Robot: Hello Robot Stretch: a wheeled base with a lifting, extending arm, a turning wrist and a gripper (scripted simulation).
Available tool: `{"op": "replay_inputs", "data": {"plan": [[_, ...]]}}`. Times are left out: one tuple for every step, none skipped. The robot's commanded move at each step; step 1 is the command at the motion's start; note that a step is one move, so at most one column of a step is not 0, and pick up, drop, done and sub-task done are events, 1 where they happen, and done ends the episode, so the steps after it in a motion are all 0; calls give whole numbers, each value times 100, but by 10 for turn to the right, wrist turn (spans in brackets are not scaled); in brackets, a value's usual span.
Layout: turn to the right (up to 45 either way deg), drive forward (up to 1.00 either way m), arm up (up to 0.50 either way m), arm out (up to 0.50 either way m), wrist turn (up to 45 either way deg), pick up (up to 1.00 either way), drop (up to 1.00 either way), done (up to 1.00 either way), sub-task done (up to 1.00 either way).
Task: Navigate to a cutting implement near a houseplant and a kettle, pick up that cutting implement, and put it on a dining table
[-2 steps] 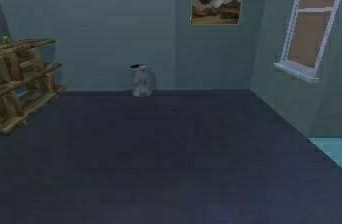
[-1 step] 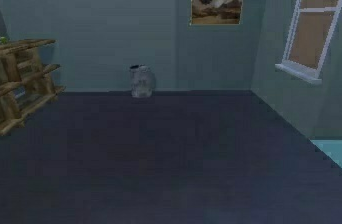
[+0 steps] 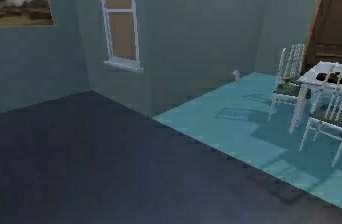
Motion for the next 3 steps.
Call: {"op": "replay_inputs", "data": {"plan": [[390,0,0,0,0,0,0,0,0],[0,95,0,0,0,0,0,0,0],[450,0,0,0,0,0,0,0,0]]}}
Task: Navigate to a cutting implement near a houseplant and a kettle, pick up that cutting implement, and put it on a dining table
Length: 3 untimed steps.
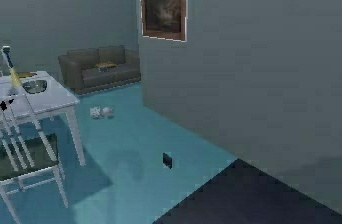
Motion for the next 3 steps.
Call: {"op": "replay_inputs", "data": {"plan": [[30,0,0,0,0,0,0,0,0],[0,50,0,0,0,0,0,0,0],[450,0,0,0,0,0,0,0,0]]}}
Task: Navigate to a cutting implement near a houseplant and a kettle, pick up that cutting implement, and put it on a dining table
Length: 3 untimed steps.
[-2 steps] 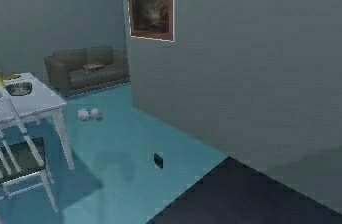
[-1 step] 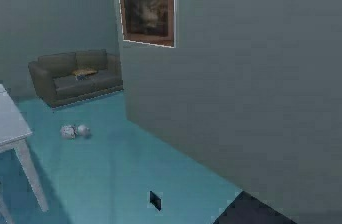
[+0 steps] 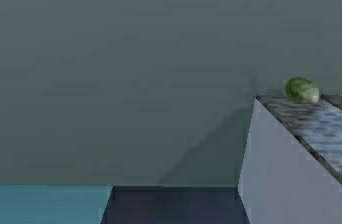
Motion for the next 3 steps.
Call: {"op": "replay_inputs", "data": {"plan": [[0,60,0,0,0,0,0,0,0],[60,0,0,0,0,0,0,0,0],[450,0,0,0,0,0,0,0,0]]}}
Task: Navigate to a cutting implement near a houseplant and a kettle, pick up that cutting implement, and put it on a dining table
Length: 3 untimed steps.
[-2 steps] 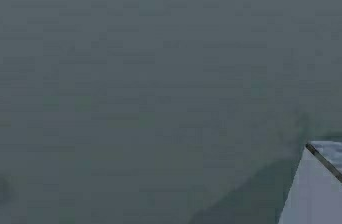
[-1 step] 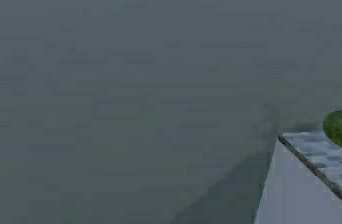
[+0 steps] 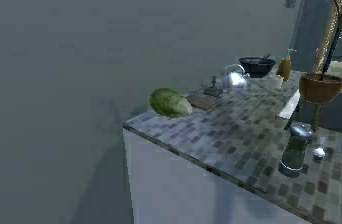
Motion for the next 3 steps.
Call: {"op": "replay_inputs", "data": {"plan": [[180,0,0,0,0,0,0,0,0],[0,30,0,0,0,0,0,0,0],[-360,0,0,0,0,0,0,0,0]]}}
